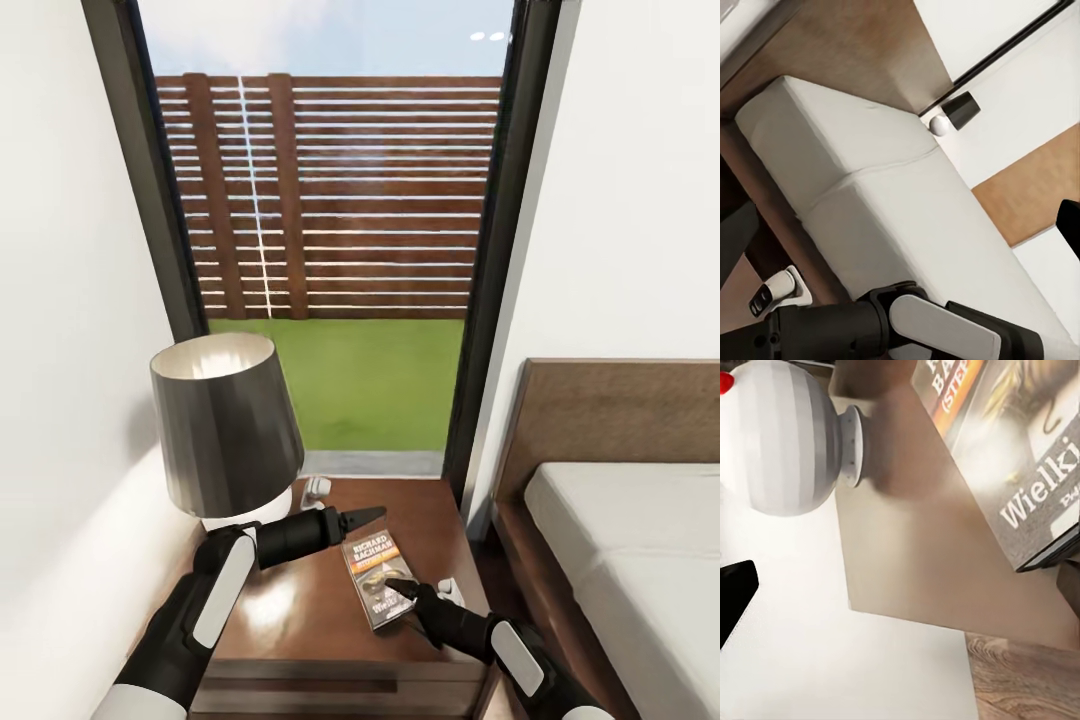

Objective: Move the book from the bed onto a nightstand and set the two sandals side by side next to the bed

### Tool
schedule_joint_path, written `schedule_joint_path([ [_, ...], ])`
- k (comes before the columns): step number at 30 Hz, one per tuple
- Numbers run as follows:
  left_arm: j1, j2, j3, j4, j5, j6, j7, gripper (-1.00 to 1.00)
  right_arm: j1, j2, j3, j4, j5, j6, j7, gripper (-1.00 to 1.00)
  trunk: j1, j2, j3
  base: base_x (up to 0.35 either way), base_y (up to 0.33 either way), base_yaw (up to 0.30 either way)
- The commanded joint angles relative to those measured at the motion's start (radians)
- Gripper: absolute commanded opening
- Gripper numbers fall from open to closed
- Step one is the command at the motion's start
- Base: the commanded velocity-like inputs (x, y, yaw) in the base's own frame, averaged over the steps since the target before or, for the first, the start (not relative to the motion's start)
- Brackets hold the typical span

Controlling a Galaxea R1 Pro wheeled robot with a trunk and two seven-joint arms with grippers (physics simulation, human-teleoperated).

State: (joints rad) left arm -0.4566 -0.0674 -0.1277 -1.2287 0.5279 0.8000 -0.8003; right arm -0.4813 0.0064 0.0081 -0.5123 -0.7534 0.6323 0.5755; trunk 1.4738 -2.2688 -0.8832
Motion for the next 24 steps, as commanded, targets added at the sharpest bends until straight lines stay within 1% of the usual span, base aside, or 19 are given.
schedule_joint_path([
  [1,-0.001,0.0,0.0,0.0,0.003,0.005,0.0,1.0,0.0,0.0,0.0,-0.003,-0.006,0.003,0.0,1.0,-0.004,0.007,0.002,0.0,0.0,0.0],
  [24,-0.001,0.0,0.0,0.0,0.003,0.005,0.0,1.0,0.0,0.0,0.003,-0.011,-0.006,0.001,0.001,1.0,-0.092,0.168,0.074,0.0,0.0,0.0],
])
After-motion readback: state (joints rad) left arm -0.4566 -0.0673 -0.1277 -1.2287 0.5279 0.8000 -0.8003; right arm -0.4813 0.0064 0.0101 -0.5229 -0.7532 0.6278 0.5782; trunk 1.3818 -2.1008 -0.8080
